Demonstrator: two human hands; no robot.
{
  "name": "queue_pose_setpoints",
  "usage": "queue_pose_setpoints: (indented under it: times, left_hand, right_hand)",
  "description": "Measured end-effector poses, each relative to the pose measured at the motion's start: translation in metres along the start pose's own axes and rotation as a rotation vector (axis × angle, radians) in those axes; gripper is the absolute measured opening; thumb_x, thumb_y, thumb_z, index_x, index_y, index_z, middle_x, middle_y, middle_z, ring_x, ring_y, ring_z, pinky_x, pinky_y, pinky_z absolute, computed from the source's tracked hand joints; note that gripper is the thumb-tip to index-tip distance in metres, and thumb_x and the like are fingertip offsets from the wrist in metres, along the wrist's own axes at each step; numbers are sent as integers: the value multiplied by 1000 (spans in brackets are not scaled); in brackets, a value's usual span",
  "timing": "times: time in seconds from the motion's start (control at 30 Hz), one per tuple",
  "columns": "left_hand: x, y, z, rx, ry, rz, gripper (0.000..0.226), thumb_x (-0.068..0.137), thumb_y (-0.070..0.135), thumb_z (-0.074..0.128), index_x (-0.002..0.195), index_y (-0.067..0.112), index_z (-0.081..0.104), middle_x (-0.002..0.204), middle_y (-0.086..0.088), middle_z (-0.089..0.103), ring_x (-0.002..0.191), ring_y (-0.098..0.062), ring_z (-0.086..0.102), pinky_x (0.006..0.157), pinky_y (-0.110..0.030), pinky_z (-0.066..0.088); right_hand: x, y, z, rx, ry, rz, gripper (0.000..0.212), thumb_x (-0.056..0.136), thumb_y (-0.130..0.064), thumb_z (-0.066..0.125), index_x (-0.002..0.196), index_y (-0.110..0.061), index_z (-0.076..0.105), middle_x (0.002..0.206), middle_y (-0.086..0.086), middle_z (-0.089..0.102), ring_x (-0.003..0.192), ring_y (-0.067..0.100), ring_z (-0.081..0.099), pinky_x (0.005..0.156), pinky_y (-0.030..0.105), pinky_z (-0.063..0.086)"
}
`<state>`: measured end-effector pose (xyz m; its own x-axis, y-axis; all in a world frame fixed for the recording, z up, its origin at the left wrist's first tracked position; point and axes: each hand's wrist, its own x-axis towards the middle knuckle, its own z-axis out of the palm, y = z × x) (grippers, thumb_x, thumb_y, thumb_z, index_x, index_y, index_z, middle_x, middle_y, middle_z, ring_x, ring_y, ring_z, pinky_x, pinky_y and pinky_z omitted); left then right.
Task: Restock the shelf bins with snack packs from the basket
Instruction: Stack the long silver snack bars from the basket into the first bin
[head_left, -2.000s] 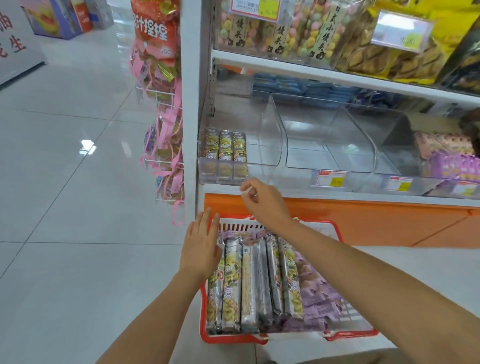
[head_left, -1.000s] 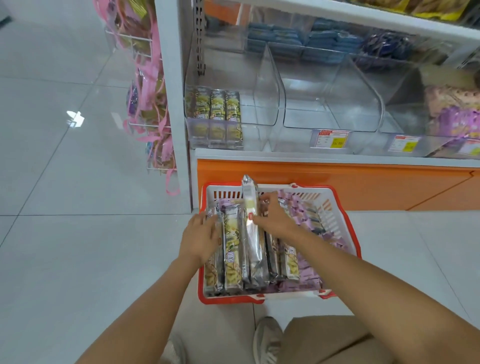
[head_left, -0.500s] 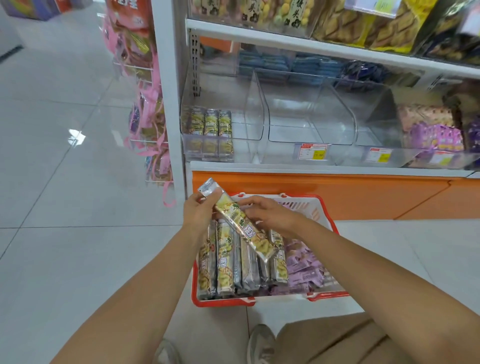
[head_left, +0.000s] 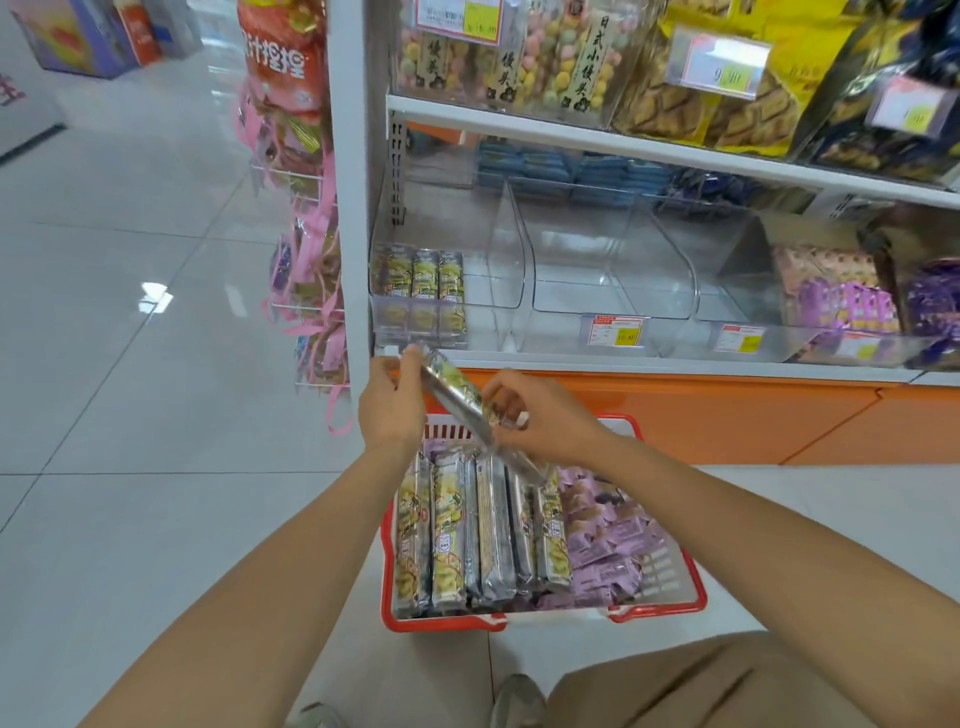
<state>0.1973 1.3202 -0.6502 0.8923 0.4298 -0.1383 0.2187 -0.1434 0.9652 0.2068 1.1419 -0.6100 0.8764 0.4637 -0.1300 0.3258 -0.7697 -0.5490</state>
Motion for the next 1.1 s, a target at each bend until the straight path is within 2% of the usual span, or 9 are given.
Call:
queue_pose_setpoints:
  times: [0.13, 0.23, 0.33, 0.47, 0.67, 0.77, 0.83, 0.97, 1.1]
  left_hand:
    - [16, 11, -12, 304, 35, 428, 27, 100, 27, 48, 122, 12, 54, 120, -6, 55, 106, -20, 53, 87, -37, 46]
    - [35, 7, -19, 596, 13, 675, 42, 92, 12, 57, 133, 9, 52, 136, -11, 51, 126, -27, 45, 104, -43, 41]
    - [53, 5, -24, 843, -65, 752, 64, 92, 15, 57, 152, 15, 33, 161, -10, 26, 151, -31, 13, 123, -47, 10]
    - [75, -2, -25, 1056, -91, 742, 81, 96, 24, 53, 158, 22, -1, 166, -6, -6, 152, -27, -11, 118, -44, -14]
    - [99, -29, -26, 1080, -4, 930, 87, 92, 19, 52, 155, 23, -7, 165, -6, -4, 151, -27, -10, 117, -47, -22]
    - [113, -44, -22, 1018, 69, 1035, 92, 83, 14, 61, 157, 21, 6, 164, -9, 15, 152, -29, 8, 120, -50, -11]
    - [119, -51, -18, 981, 96, 1068, 93, 82, 10, 60, 157, 20, 6, 163, -9, 18, 152, -29, 9, 121, -52, -7]
    - [122, -56, -10, 919, 169, 1112, 88, 78, 3, 58, 156, 15, 21, 162, -11, 24, 150, -30, 10, 120, -55, 0]
    - [123, -58, -8, 872, 184, 1114, 89, 75, 0, 59, 156, 15, 25, 162, -10, 25, 150, -30, 11, 121, -55, -2]
  right_hand:
    - [19, -13, -46, 65, 186, 20, 37, 80, -13, 75, 111, -25, 58, 90, -10, 60, 83, 12, 62, 71, 23, 53]
    - [49, -27, -77, 39, 319, 67, 31, 82, -14, 72, 111, -22, 62, 84, -4, 62, 76, 14, 61, 72, 32, 53]
    - [87, -37, -97, -65, 373, 120, 28, 83, -18, 69, 111, -17, 66, 78, -1, 62, 75, 16, 60, 75, 31, 52]
    - [136, -43, -105, -189, 405, 222, 26, 85, -25, 68, 109, -18, 69, 109, 11, 67, 102, 27, 62, 86, 33, 52]
    - [186, -46, -95, -329, 396, 292, 24, 91, -19, 62, 106, -4, 72, 106, 17, 69, 102, 30, 62, 81, 32, 48]
    - [206, -41, -86, -380, 395, 321, 22, 90, -17, 63, 106, -4, 72, 106, 20, 68, 96, 32, 64, 76, 32, 48]
    - [217, -37, -80, -443, 378, 334, 22, 90, -18, 65, 105, -4, 72, 105, 19, 69, 95, 33, 65, 76, 33, 50]
    - [227, -29, -60, -607, 284, 355, 10, 88, -9, 60, 90, -3, 67, 89, 16, 61, 91, 31, 62, 67, 28, 39]
    - [229, -18, -43, -692, 159, 396, 14, 89, -9, 60, 97, -1, 67, 100, 17, 66, 100, 31, 64, 70, 30, 43]
